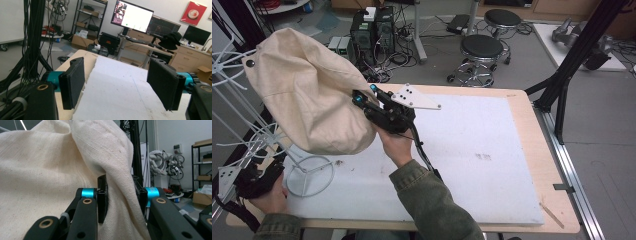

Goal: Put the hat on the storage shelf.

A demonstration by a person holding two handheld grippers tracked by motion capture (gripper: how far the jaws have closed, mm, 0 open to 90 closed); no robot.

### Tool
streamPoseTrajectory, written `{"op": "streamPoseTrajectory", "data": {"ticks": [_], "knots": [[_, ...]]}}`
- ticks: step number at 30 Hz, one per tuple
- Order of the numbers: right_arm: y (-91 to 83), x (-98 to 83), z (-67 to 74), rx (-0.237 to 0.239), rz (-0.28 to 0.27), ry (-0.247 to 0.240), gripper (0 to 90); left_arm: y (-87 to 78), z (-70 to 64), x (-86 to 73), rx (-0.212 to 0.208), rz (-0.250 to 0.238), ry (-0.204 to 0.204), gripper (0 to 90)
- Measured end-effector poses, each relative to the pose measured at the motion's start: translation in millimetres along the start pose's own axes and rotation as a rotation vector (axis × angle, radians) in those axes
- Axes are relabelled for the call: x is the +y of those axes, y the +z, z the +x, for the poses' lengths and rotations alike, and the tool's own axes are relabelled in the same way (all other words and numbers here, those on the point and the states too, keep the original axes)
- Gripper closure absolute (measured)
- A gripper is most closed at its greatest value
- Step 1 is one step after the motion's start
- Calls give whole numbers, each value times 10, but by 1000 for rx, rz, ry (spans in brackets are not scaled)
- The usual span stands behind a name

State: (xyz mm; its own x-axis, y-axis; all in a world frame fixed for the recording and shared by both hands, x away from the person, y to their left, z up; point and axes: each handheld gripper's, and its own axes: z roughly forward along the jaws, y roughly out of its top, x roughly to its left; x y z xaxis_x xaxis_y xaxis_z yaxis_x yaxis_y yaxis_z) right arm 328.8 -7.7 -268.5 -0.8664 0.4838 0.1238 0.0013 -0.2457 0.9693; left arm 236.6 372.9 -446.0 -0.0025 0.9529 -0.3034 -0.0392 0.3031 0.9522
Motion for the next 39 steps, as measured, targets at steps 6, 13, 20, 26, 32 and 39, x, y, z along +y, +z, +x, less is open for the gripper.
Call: {"op": "streamPoseTrajectory", "data": {"ticks": [6, 13, 20, 26, 32, 39], "knots": [[12, -12, -13, 0, 6, 8, 720, -1, 5, -1, 1, 0, -1, 307], [14, -23, 2, -25, 19, 4, 681, 1, 1, -2, 0, 2, -1, 308], [35, -76, -63, -44, 46, 43, 620, -1, 11, -2, 1, -3, -11, 308], [41, -136, -71, -62, 69, 32, 567, -2, 20, -1, 5, -1, -13, 308], [27, -182, -110, -97, 96, 17, 416, -9, 24, 3, 2, 0, -7, 308], [27, -231, -165, -108, 118, 34, 327, -7, 19, -1, 2, 0, -9, 307]]}}
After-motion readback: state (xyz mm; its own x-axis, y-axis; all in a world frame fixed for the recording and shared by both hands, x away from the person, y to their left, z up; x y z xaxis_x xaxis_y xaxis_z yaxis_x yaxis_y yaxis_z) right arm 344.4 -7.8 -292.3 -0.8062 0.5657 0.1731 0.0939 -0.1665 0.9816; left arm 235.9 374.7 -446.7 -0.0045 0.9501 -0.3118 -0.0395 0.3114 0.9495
